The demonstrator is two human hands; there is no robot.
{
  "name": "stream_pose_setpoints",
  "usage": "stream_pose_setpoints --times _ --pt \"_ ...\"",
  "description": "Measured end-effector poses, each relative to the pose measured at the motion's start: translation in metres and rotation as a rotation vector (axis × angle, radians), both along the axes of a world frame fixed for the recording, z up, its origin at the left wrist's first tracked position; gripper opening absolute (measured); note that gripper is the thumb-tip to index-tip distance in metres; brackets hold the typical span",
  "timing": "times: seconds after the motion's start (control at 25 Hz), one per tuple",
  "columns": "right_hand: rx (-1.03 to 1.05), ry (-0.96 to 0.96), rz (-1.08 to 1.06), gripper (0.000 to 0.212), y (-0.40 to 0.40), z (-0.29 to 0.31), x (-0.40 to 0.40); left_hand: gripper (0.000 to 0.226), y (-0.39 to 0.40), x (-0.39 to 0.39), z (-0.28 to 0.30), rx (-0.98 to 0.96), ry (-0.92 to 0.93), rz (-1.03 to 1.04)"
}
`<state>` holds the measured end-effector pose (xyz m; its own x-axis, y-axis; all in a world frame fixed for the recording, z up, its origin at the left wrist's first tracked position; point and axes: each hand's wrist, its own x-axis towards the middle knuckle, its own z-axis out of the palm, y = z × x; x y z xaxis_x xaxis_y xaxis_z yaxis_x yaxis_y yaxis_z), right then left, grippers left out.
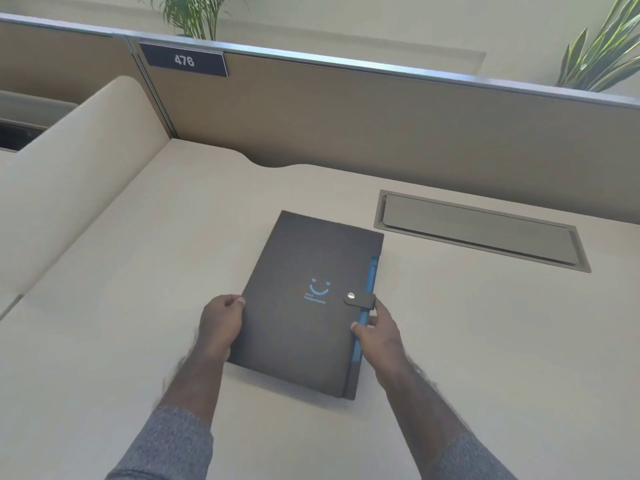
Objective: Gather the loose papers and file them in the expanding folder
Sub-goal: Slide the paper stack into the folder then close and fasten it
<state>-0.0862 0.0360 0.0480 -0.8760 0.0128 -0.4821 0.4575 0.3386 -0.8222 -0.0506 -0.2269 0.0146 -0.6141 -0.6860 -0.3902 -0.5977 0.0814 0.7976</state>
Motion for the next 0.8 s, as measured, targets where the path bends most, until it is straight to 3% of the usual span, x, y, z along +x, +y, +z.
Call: stream_pose_setpoints --times 0.12,0.4,0.64,0.8 --pt "-0.044 0.034 0.043 0.044 -0.023 0.012 -0.037 0.022 -0.026 -0.030 0.012 0.003 0.033 0.019" --pt "-0.094 -0.098 0.067 0.027 -0.054 -0.002 -0.081 0.026 -0.063 -0.072 0.007 -0.044 0.003 -0.023" --pt "-0.120 -0.046 0.111 0.042 -0.058 -0.002 -0.082 0.034 -0.072 -0.078 -0.002 -0.091 -0.014 -0.102" --pt "-0.096 -0.018 0.131 0.039 -0.056 -0.004 -0.081 0.028 -0.068 -0.079 -0.002 -0.178 -0.036 -0.225"
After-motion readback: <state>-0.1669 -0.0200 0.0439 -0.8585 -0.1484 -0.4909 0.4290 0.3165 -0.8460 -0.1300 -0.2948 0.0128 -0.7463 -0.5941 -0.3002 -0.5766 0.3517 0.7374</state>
